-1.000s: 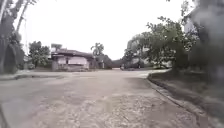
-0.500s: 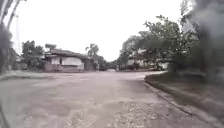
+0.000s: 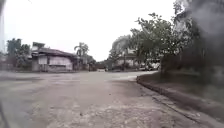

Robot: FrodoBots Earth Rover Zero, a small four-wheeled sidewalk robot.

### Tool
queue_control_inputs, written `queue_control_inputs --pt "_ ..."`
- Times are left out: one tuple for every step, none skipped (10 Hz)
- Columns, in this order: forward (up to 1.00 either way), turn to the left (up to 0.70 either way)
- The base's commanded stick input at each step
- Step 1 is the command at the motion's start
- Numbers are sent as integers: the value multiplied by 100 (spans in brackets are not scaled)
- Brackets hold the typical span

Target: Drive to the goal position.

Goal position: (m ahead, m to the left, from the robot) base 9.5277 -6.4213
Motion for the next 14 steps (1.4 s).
queue_control_inputs --pt "70 0" --pt "70 0" --pt "70 0" --pt "70 0" --pt "70 0" --pt "70 0" --pt "70 0" --pt "70 0" --pt "70 0" --pt "70 0" --pt "70 0" --pt "70 0" --pt "70 0" --pt "70 0"
